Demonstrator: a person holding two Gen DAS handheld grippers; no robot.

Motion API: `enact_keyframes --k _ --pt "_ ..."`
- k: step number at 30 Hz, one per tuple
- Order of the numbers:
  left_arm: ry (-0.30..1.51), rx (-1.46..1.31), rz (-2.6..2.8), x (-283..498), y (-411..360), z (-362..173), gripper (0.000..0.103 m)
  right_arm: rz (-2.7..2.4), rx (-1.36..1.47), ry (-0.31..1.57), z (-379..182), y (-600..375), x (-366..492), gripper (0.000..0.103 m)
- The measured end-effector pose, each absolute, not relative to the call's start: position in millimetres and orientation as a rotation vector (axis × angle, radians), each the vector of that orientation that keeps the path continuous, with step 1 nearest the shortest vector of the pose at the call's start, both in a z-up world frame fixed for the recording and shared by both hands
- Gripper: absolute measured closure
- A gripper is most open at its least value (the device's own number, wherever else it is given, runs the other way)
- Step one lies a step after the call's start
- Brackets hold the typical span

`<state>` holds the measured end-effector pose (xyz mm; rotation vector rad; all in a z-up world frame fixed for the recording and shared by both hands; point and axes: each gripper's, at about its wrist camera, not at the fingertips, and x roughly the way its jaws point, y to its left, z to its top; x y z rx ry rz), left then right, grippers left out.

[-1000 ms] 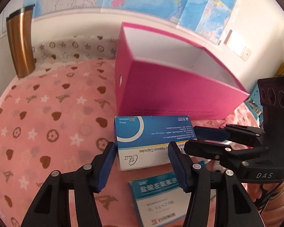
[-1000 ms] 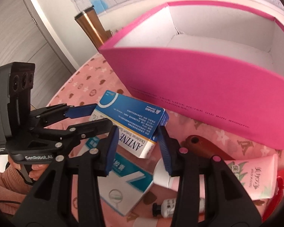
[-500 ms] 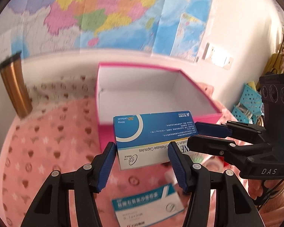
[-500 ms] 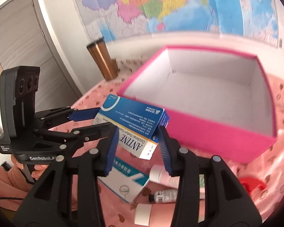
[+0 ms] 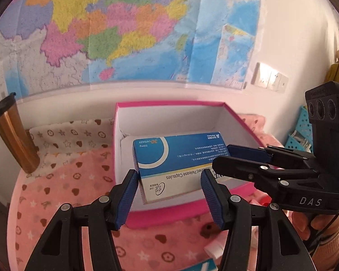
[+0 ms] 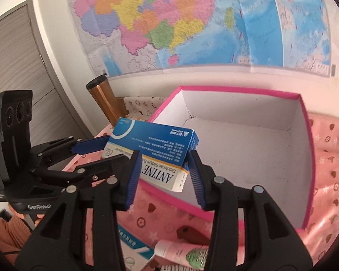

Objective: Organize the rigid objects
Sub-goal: 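Carry the blue box into the magenta box and open the right tool, then move the right tool to the pink tube and grasp it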

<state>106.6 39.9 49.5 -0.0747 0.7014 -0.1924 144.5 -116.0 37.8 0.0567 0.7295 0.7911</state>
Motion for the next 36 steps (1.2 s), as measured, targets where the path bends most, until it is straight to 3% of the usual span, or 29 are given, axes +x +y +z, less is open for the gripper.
enact_keyframes --k 10,17,22,27,31,36 --pt "0.842 -0.114 -0.157 144 46 9 0.048 0.769 0.06 0.901 -2 -104 186 0.058" --pt "0.832 -0.1 -0.119 150 45 10 0.049 0.738 0.048 0.964 -18 -97 201 0.057" --pt "0.734 -0.1 -0.098 128 46 22 0.044 0.75 0.05 0.877 -3 -115 181 0.057" --pt "0.593 -0.108 -0.159 85 44 42 0.029 0.782 0.031 0.701 27 -158 135 0.048" --pt "0.573 -0.106 -0.23 60 34 39 0.029 0.746 0.005 0.627 33 -194 100 0.045" --pt "0.661 -0.105 -0.303 52 17 11 0.029 0.658 0.044 0.677 11 -234 83 0.045"
